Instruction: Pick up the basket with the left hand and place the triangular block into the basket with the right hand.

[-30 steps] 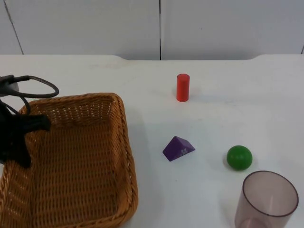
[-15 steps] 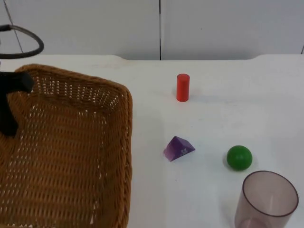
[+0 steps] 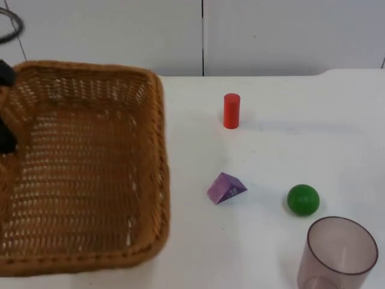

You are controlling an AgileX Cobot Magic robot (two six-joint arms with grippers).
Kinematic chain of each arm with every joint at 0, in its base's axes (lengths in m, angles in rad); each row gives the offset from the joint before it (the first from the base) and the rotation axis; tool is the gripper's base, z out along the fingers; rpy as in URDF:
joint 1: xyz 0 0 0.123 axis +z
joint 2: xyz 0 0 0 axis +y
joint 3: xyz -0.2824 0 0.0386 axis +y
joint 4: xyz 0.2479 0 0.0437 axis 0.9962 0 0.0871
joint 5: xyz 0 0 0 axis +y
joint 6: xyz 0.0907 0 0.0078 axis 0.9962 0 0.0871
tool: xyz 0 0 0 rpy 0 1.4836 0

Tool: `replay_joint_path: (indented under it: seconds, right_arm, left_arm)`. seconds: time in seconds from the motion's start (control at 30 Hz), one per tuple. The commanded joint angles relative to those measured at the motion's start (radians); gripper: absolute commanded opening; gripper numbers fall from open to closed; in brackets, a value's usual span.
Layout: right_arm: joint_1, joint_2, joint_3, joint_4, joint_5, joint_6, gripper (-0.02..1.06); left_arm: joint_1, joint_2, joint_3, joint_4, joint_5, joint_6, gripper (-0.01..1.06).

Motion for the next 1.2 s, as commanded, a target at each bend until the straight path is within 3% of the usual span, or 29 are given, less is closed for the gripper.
replay_joint_path:
  seconds: [0.0, 0.27, 0.5, 0.83, 0.97, 1.17]
  right_arm:
    - [-0.002, -0.002, -0.004, 0.009, -0.002, -0.027, 1.05]
    - [-0.002, 0.154, -0.12, 0.164, 0.076, -0.175, 1.05]
    - [0.063, 0.351, -0.31, 0.155, 0.106, -0.277, 1.0]
    - [0.326, 0.824, -0.695, 0.142, 0.125, -0.553, 0.95]
    - [0.389, 0.972, -0.798, 0.108, 0.138, -0.653, 0.91]
    - [0.406, 1.103, -0.859, 0.123, 0.14, -0.77, 0.87]
  left_arm:
    - [0.055, -0.011, 0.002, -0.066, 0.028, 0.047, 0.0]
    - [0.081, 0.0, 0.027, -0.06, 0.021, 0.054, 0.0]
    - [0.088, 0.0, 0.027, -0.06, 0.021, 0.054, 0.0]
    - [0.087, 0.0, 0.027, -0.06, 0.029, 0.03, 0.0]
    - [0.087, 0.0, 0.027, -0.06, 0.04, 0.017, 0.0]
    - [0.087, 0.0, 0.027, -0.06, 0.07, 0.017, 0.0]
